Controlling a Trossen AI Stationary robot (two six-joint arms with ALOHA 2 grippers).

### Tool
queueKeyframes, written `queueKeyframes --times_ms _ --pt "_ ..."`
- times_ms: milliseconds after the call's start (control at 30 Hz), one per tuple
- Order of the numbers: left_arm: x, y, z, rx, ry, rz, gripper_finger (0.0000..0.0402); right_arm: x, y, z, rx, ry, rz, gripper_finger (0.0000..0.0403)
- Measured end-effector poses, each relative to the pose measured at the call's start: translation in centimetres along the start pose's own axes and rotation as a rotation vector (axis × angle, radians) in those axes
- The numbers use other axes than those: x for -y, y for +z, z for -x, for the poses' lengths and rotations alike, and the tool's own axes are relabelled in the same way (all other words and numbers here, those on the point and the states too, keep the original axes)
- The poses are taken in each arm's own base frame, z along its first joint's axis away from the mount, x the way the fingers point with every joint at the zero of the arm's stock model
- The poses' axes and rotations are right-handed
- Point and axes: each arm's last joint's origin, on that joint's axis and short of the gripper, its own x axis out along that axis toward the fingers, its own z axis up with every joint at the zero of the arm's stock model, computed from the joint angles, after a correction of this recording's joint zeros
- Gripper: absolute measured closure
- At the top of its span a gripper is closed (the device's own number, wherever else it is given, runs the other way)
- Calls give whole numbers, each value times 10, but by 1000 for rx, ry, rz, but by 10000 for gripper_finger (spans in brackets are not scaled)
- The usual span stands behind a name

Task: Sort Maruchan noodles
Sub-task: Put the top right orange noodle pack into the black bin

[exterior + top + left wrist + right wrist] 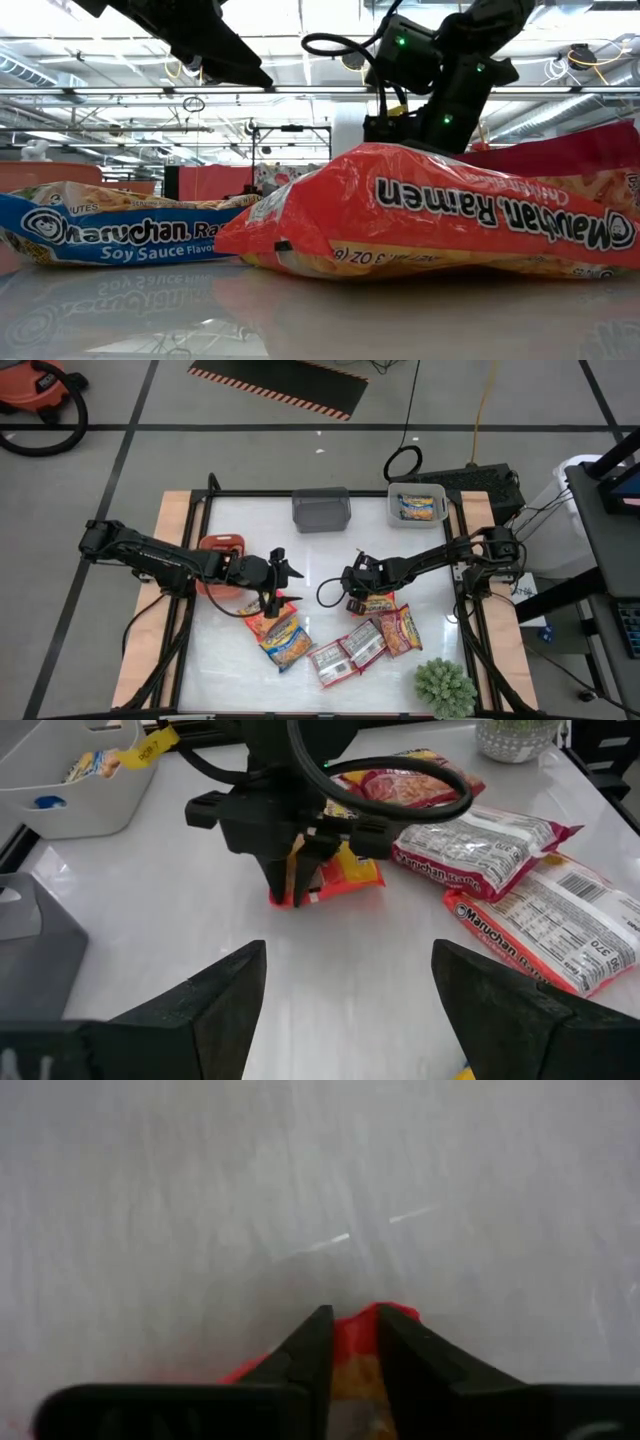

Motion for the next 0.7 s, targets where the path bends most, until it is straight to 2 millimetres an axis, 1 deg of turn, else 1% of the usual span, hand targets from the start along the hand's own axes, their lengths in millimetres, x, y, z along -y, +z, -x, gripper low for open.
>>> queueKeyframes --times_ms 133,200,300,400,700 --pt "0 0 0 0 0 -3 112 -1 2 1 5 4 44 387" --pt "0 0 0 -2 0 -3 112 -1 3 3 12 3 62 398" --pt "0 0 0 -3 0 -3 112 -1 8 10 42 9 83 395" --pt "0 0 0 -4 0 -3 112 -1 12 22 89 22 89 401" --pt "0 0 0 -2 0 5 112 -2 17 60 237 -63 97 402"
